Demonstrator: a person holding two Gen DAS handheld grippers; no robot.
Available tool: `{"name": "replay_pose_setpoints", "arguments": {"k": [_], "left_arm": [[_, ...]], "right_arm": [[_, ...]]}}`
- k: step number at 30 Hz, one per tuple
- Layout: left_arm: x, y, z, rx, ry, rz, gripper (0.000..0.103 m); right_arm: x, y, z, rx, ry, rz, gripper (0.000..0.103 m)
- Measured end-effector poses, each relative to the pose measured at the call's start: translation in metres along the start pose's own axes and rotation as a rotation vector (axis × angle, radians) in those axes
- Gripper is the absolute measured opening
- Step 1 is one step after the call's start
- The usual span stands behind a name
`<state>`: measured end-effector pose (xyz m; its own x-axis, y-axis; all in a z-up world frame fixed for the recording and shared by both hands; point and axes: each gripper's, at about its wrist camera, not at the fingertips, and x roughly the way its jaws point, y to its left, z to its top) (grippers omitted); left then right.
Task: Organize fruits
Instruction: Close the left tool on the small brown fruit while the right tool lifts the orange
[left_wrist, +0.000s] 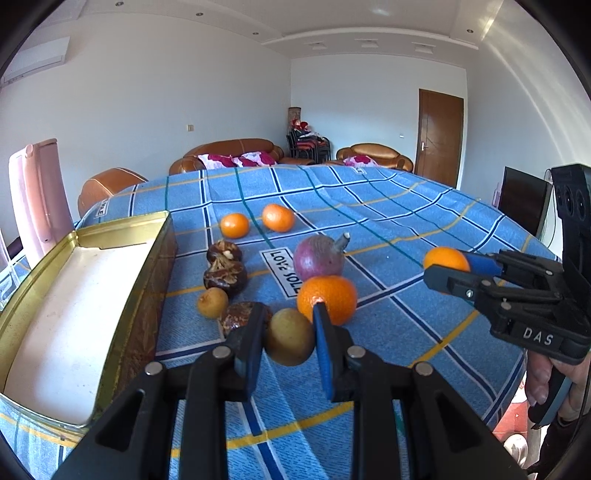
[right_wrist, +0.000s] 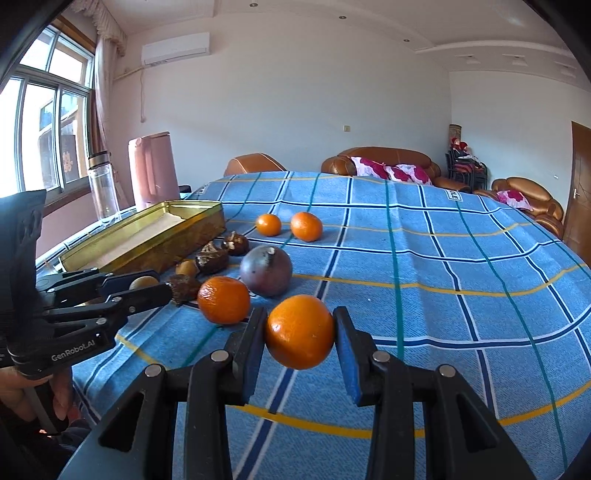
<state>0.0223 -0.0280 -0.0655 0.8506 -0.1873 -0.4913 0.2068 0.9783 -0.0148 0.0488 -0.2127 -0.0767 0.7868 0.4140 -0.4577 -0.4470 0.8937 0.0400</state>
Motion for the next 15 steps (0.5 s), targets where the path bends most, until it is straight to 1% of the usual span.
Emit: {"name": "replay_pose_setpoints", "arguments": {"k": [8,15], "left_arm": [[-0.009,-0.001,0.004,0.013,-0.039,0.018,0.027],[-0.022,-0.002,0.009,0.032,-0.093,0.044,0.027]], "right_arm": [[-0.010,0.018,0.005,-0.017,-0.029,0.066,0.039],[-0.020,0.032,0.009,-0.050,-0.069,0.108,0.039]]}}
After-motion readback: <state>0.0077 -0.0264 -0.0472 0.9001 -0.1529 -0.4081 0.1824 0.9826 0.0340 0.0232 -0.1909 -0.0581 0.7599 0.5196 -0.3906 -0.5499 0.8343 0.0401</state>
